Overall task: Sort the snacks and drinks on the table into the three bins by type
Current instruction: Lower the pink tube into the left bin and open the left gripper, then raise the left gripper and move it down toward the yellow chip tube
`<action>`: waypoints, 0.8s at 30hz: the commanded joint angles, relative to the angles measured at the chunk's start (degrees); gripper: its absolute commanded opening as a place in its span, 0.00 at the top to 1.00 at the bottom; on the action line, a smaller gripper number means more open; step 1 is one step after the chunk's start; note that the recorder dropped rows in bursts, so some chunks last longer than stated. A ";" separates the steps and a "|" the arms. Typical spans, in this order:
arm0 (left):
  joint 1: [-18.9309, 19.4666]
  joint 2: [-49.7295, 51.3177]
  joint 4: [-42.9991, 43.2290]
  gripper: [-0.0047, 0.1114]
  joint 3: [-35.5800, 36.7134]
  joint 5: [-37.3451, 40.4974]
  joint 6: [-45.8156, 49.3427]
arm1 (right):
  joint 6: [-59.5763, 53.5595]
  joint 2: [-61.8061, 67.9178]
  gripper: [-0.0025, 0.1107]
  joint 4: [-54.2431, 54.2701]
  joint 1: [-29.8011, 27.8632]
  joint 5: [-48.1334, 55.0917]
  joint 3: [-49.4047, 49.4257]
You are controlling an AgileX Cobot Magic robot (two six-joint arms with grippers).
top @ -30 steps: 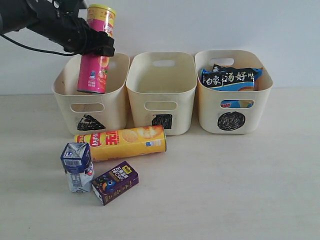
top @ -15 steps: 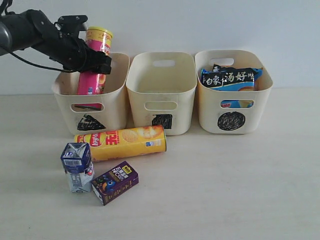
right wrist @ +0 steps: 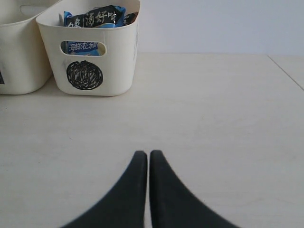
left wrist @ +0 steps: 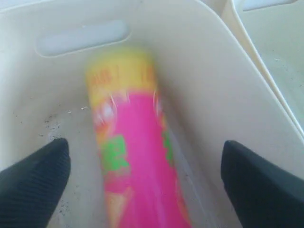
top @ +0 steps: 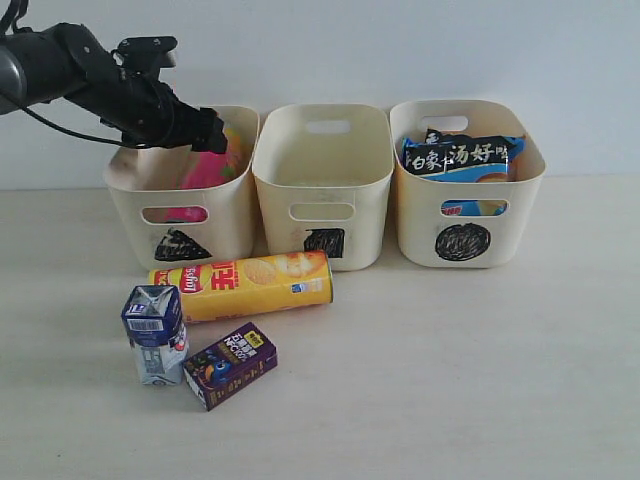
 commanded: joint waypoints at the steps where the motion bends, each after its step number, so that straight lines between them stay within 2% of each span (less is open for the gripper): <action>1: 0.05 -0.51 -0.21 0.27 -0.33 -0.08 -0.26 | 0.00 -0.25 0.98 -0.56 -0.15 -0.37 0.25; 5: 0.05 -5.05 -0.21 0.27 -0.33 0.33 1.72 | 0.00 -0.25 0.98 -0.56 -0.15 -0.37 0.25; 9: 0.05 -9.11 -0.21 0.28 -0.33 6.14 10.50 | 0.00 -0.25 0.98 -0.56 -0.15 -0.37 0.25; 11: 0.05 -10.43 -0.21 0.40 -0.33 10.41 15.04 | 0.00 -0.25 0.98 -0.56 -0.15 -0.37 0.25; 13: 0.05 -11.32 -0.21 0.60 -0.33 16.71 22.05 | 0.00 -0.25 0.98 -0.56 -0.15 -0.37 0.25; 14: 0.05 -11.59 -0.21 0.78 -0.33 20.39 24.06 | 0.00 -0.25 0.98 -0.56 -0.15 -0.37 0.25; 15: 0.05 -11.88 -0.21 0.89 -0.33 22.48 25.30 | 0.00 -0.25 0.98 -0.56 -0.15 -0.37 0.25; 17: 0.05 -12.25 -0.48 0.92 -0.33 25.88 27.02 | 0.00 -0.25 0.98 -0.56 -0.15 -0.37 0.25; 20: 0.05 -13.29 -5.93 0.92 -0.19 32.82 37.86 | 0.00 -0.25 0.98 -0.56 -0.15 -0.37 0.25; 22: 0.05 -13.90 -9.67 0.92 1.01 32.82 40.17 | 0.00 -0.25 0.98 -0.56 -0.15 -0.37 0.25; 24: -1.00 -14.53 -7.88 0.92 3.46 32.82 40.17 | 0.00 -0.25 0.98 -0.56 -0.15 -0.37 0.25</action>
